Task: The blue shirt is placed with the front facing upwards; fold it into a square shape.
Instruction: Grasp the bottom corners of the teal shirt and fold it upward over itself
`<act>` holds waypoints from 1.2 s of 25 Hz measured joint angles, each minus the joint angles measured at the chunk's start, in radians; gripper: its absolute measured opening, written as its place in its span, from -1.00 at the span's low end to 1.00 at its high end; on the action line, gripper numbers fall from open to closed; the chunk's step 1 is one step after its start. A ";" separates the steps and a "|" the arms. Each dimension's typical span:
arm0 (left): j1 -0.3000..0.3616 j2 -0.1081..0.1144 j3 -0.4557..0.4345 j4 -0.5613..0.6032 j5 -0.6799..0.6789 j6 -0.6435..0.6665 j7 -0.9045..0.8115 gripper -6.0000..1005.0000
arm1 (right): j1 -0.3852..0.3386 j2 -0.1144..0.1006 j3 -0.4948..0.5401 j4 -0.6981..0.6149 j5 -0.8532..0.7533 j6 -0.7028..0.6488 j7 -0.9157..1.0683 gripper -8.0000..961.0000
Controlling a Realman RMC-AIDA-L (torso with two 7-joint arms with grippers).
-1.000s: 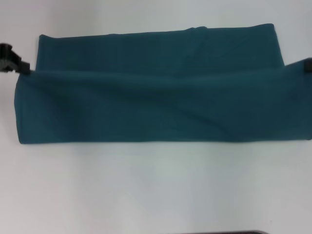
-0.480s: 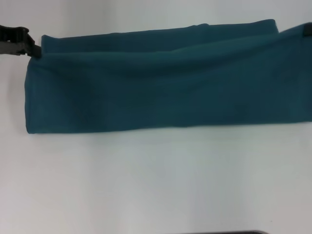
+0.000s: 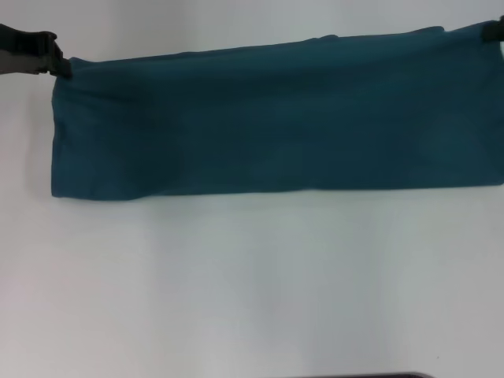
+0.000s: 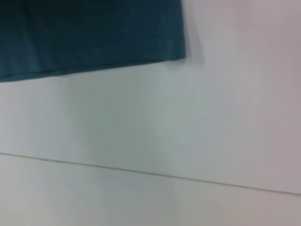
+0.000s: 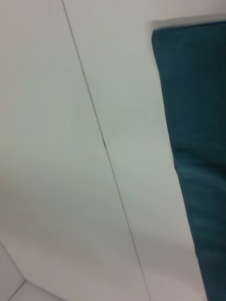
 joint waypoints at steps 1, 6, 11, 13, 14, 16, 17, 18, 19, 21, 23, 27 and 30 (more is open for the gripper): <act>0.000 -0.005 0.007 0.001 0.004 -0.016 -0.003 -0.99 | 0.000 0.006 -0.020 0.001 0.000 0.024 0.002 -0.81; 0.012 -0.025 0.023 -0.003 0.013 -0.065 -0.011 -0.99 | 0.000 0.028 -0.081 0.018 -0.002 0.118 0.009 -0.80; 0.026 -0.041 -0.005 -0.025 -0.008 -0.104 -0.012 -0.99 | -0.004 0.035 -0.099 0.020 -0.005 0.157 0.012 -0.80; 0.024 -0.041 -0.010 -0.024 -0.009 -0.108 -0.018 -0.99 | -0.004 0.036 -0.100 0.026 -0.005 0.171 0.013 -0.80; 0.021 -0.042 -0.010 -0.022 -0.008 -0.113 -0.022 -0.99 | -0.003 0.036 -0.101 0.033 -0.005 0.180 0.013 -0.80; 0.012 -0.043 -0.008 -0.021 -0.003 -0.124 -0.036 -0.99 | 0.001 0.034 -0.101 0.042 -0.005 0.192 0.012 -0.79; 0.008 -0.044 -0.006 -0.021 -0.002 -0.126 -0.041 -0.99 | 0.004 0.034 -0.102 0.044 -0.006 0.197 0.011 -0.79; 0.005 -0.044 -0.004 -0.020 -0.001 -0.127 -0.044 -0.99 | 0.007 0.034 -0.104 0.046 -0.006 0.201 0.010 -0.79; 0.000 -0.044 -0.001 -0.019 -0.001 -0.129 -0.048 -0.99 | 0.009 0.035 -0.109 0.046 -0.006 0.206 0.010 -0.79; -0.004 -0.044 0.003 -0.013 0.001 -0.133 -0.053 -0.99 | 0.014 0.036 -0.120 0.046 -0.006 0.216 0.011 -0.79; -0.008 -0.044 0.007 -0.004 0.001 -0.135 -0.055 -0.99 | 0.017 0.036 -0.127 0.046 -0.006 0.224 0.013 -0.79; -0.007 -0.043 0.009 -0.001 0.002 -0.139 -0.062 -0.99 | 0.027 0.035 -0.128 0.046 -0.006 0.234 0.014 -0.78; -0.004 -0.043 0.007 -0.002 0.002 -0.144 -0.062 -0.99 | 0.031 0.036 -0.128 0.046 -0.006 0.249 0.015 -0.78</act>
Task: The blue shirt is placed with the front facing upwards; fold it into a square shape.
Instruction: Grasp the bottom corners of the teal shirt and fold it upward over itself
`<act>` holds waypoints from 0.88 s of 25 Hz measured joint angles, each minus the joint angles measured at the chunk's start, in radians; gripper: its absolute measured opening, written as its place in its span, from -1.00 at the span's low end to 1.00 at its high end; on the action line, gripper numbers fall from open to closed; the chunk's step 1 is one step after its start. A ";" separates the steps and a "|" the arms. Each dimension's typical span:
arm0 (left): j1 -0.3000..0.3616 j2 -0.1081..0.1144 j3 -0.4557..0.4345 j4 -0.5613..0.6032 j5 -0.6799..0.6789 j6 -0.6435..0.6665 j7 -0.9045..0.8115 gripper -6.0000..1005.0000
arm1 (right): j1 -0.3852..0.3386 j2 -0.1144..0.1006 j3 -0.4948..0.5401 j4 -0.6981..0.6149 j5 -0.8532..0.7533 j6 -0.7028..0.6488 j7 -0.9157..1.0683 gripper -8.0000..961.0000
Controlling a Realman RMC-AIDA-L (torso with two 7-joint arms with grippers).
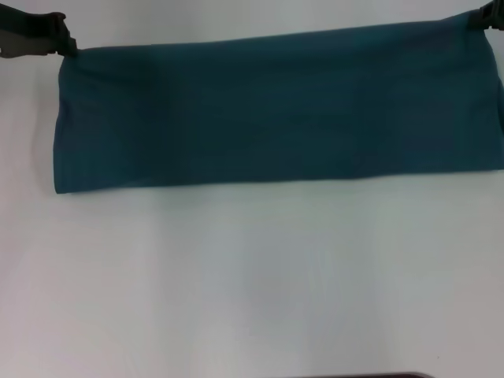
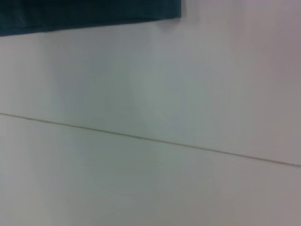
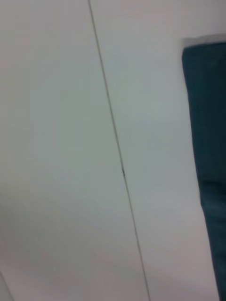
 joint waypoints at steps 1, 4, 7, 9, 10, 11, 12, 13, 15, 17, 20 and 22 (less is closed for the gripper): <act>0.001 0.000 0.000 0.000 0.000 -0.004 0.000 -0.99 | 0.001 0.000 0.000 0.002 0.000 0.006 0.000 -0.78; 0.001 0.000 0.001 0.002 0.000 -0.013 -0.001 -0.99 | 0.007 0.001 -0.005 0.017 0.000 0.026 0.000 -0.77; 0.001 0.000 0.002 0.002 0.000 -0.014 -0.001 -0.99 | 0.011 0.002 -0.010 0.021 0.000 0.039 0.001 -0.77; 0.001 0.000 0.002 0.002 0.001 -0.014 -0.002 -0.99 | 0.012 0.006 -0.013 0.021 0.000 0.047 0.001 -0.77; 0.001 0.000 0.002 0.002 0.001 -0.014 -0.002 -0.99 | 0.012 0.007 -0.014 0.021 0.000 0.051 0.001 -0.77; 0.001 0.000 0.003 0.002 0.001 -0.015 -0.002 -0.99 | 0.012 0.009 -0.014 0.021 0.000 0.054 0.001 -0.77; 0.001 0.000 0.003 0.002 0.001 -0.015 -0.002 -0.99 | 0.013 0.011 -0.014 0.021 0.000 0.058 0.001 -0.76; 0.001 0.000 0.004 0.002 0.001 -0.016 -0.002 -0.99 | 0.013 0.012 -0.016 0.021 0.000 0.061 0.001 -0.76; 0.000 -0.001 0.004 0.002 0.001 -0.017 -0.002 -0.99 | 0.013 0.013 -0.019 0.021 0.000 0.067 0.001 -0.76; -0.002 -0.001 0.004 0.002 0.002 -0.017 -0.002 -0.99 | 0.014 0.013 -0.022 0.021 0.000 0.070 0.001 -0.76; -0.005 -0.002 0.004 0.002 0.002 -0.017 -0.002 -0.99 | 0.018 0.013 -0.024 0.022 0.000 0.070 0.001 -0.76; -0.006 -0.003 0.004 0.002 0.002 -0.019 -0.002 -0.99 | 0.020 0.013 -0.026 0.023 0.000 0.071 0.001 -0.75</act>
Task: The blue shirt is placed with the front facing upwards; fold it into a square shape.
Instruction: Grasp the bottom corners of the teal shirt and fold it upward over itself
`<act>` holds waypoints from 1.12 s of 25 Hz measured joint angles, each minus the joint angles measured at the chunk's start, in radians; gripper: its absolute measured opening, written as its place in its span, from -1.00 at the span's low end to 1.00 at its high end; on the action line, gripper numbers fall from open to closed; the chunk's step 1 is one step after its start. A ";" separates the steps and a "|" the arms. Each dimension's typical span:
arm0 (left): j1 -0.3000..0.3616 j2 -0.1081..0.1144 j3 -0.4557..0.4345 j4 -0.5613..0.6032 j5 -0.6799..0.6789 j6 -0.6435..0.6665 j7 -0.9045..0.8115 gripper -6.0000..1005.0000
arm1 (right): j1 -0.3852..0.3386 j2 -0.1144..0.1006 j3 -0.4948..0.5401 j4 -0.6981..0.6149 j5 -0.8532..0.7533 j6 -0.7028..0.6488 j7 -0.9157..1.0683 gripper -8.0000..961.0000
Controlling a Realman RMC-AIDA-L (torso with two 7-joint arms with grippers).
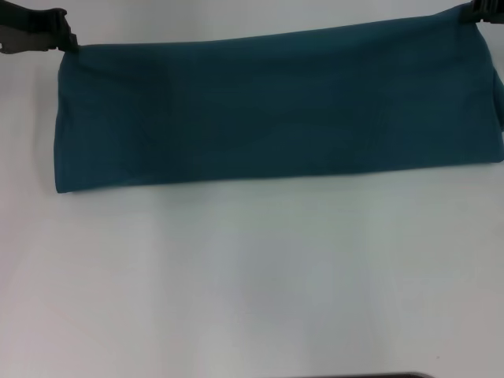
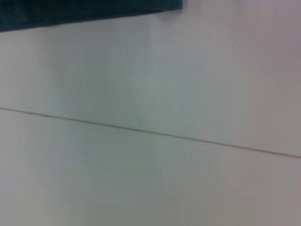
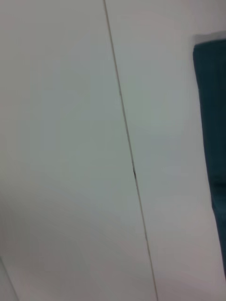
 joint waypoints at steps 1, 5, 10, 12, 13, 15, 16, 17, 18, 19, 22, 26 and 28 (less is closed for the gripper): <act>0.000 0.000 0.000 0.000 0.000 -0.001 0.000 -0.99 | 0.001 0.000 0.000 0.000 0.000 0.001 0.000 -0.75; 0.000 0.000 0.000 0.000 0.000 -0.008 0.000 -0.99 | 0.004 0.000 0.000 0.000 -0.001 0.009 0.000 -0.75; -0.001 0.000 0.000 0.000 0.000 -0.018 0.001 -0.99 | 0.006 -0.001 -0.001 0.003 -0.001 0.022 0.000 -0.74; -0.003 0.001 0.000 0.000 0.000 -0.021 0.001 -0.99 | 0.007 -0.001 -0.002 0.003 -0.001 0.024 0.000 -0.74; -0.004 0.001 0.000 0.000 0.000 -0.021 0.001 -0.99 | 0.008 -0.001 -0.002 0.004 -0.001 0.025 0.000 -0.74; -0.007 0.000 0.001 0.003 0.000 -0.023 0.001 -0.99 | 0.011 0.000 -0.002 0.009 -0.001 0.031 0.000 -0.74; -0.008 -0.001 0.001 0.007 -0.001 -0.027 0.001 -0.99 | 0.013 -0.001 -0.002 0.017 -0.001 0.037 0.000 -0.74; -0.012 0.001 -0.001 0.016 -0.001 -0.029 0.000 -0.99 | 0.015 -0.002 -0.004 0.028 -0.001 0.043 0.000 -0.73; -0.018 0.005 -0.003 0.029 -0.001 -0.031 -0.005 -0.99 | 0.020 -0.006 -0.006 0.042 -0.001 0.050 0.000 -0.73; -0.023 0.011 -0.006 0.043 -0.001 -0.035 -0.013 -0.99 | 0.024 -0.011 -0.007 0.058 -0.003 0.057 0.000 -0.73; -0.029 0.025 -0.005 0.073 0.000 -0.059 -0.053 -0.95 | 0.035 -0.031 -0.008 0.101 -0.009 0.077 0.014 -0.73; -0.023 0.028 -0.009 0.073 0.000 -0.076 -0.077 -0.89 | 0.040 -0.059 -0.009 0.119 -0.011 0.084 0.043 -0.72; -0.020 0.028 -0.009 0.073 0.000 -0.077 -0.080 -0.87 | 0.042 -0.071 -0.009 0.120 -0.012 0.083 0.050 -0.72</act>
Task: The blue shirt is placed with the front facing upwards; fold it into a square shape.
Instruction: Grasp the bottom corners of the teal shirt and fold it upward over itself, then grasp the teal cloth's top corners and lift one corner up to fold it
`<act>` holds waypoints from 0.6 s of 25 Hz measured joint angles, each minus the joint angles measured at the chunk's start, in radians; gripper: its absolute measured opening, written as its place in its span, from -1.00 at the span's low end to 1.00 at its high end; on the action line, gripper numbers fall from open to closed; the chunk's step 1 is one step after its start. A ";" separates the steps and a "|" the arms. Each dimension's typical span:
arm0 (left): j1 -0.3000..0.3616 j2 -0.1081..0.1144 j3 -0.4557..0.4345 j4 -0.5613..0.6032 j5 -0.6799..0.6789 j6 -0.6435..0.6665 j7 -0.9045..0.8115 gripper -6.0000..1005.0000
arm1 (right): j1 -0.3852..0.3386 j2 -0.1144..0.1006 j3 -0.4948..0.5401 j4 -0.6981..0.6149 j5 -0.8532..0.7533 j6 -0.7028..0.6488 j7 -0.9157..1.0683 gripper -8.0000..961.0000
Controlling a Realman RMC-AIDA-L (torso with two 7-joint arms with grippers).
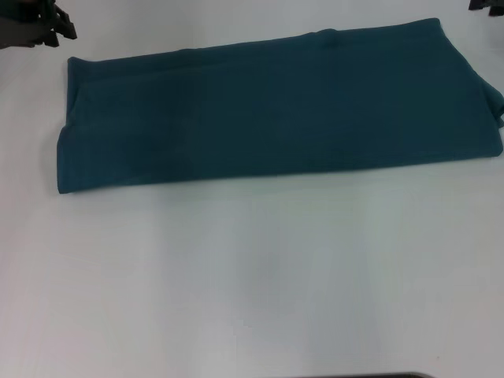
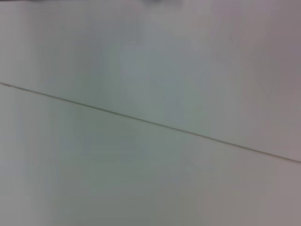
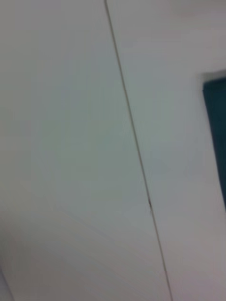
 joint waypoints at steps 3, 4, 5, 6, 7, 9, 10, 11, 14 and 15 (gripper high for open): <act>0.006 0.000 0.000 -0.004 0.000 0.000 0.000 -0.76 | 0.009 -0.019 0.001 0.001 0.000 -0.025 0.011 -0.52; 0.010 0.000 0.000 -0.011 0.000 0.002 0.001 -0.68 | 0.012 -0.026 0.003 0.001 0.003 -0.042 0.012 -0.42; 0.010 0.000 0.000 -0.011 0.000 0.002 0.001 -0.59 | 0.014 -0.030 0.006 0.000 0.006 -0.059 0.011 -0.32; 0.016 -0.002 0.000 -0.025 -0.003 0.009 0.004 -0.51 | 0.015 -0.033 0.008 -0.003 0.012 -0.085 0.007 -0.22; 0.017 -0.002 0.000 -0.028 -0.004 0.011 0.005 -0.43 | 0.015 -0.035 0.011 -0.005 0.020 -0.107 0.001 -0.05; 0.020 -0.003 0.000 -0.038 -0.008 0.020 0.006 -0.13 | 0.011 -0.036 0.016 -0.008 0.048 -0.146 -0.017 0.29; 0.021 -0.003 0.000 -0.045 -0.011 0.027 0.006 0.01 | 0.006 -0.038 0.020 -0.009 0.068 -0.163 -0.027 0.34; 0.022 -0.004 0.000 -0.051 -0.015 0.032 0.006 0.10 | 0.000 -0.039 0.026 -0.010 0.089 -0.177 -0.034 0.39; 0.035 -0.005 0.000 -0.074 -0.052 0.051 0.011 0.35 | -0.023 -0.043 0.052 -0.014 0.158 -0.217 -0.067 0.53; 0.041 -0.003 -0.001 -0.079 -0.070 0.057 0.014 0.44 | -0.031 -0.044 0.059 -0.017 0.175 -0.226 -0.075 0.58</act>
